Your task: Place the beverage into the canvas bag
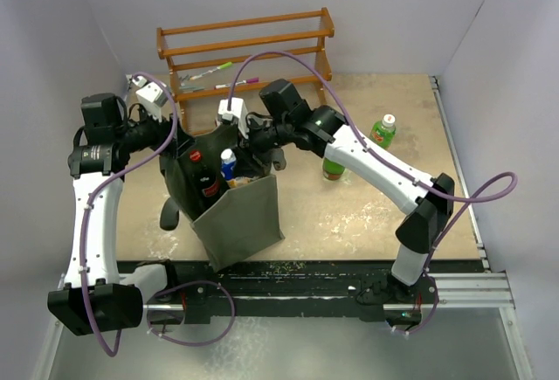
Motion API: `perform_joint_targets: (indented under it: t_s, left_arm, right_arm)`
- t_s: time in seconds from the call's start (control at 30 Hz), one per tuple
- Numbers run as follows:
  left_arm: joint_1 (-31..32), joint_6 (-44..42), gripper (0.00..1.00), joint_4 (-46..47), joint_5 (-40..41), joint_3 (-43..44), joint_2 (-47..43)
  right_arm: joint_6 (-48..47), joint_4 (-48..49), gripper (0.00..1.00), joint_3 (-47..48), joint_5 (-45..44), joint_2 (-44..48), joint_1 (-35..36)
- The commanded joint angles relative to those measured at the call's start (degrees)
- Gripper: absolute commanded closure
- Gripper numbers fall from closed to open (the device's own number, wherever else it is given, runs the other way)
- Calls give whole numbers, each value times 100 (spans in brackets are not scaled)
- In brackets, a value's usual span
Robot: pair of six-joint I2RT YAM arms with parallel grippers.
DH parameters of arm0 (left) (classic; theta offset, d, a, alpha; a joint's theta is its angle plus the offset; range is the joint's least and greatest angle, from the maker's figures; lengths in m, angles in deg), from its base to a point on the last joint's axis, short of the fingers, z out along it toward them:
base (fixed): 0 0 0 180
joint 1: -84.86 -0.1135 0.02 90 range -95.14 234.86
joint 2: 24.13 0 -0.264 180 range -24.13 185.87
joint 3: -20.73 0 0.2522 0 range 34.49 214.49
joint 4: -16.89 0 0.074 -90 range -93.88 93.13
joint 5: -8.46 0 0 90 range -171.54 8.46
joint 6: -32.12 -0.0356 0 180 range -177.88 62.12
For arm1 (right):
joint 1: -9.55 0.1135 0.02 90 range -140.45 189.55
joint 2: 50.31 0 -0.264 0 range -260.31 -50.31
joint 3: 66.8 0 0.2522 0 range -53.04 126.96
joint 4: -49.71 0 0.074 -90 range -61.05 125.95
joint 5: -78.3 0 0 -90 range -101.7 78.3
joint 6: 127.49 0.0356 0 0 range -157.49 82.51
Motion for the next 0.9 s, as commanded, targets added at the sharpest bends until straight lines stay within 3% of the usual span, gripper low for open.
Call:
perform_joint_targets:
  t_s: [0.0, 0.4, 0.67, 0.87]
  left_arm:
    - [36, -141, 34, 196, -96, -63, -42]
    - [47, -141, 36, 196, -144, -73, -74]
    - [49, -163, 36, 195, -170, -104, -115]
    - [49, -211, 36, 171, -174, -95, -128]
  right_arm:
    - [-323, 1626, 100, 120, 380, 825, 17]
    - [-1439, 1763, 100, -528, 635, 886, 20]
    - [-1667, 2013, 100, -1081, 456, 885, 19]
    - [-1648, 1989, 93, -1135, 429, 723, 22]
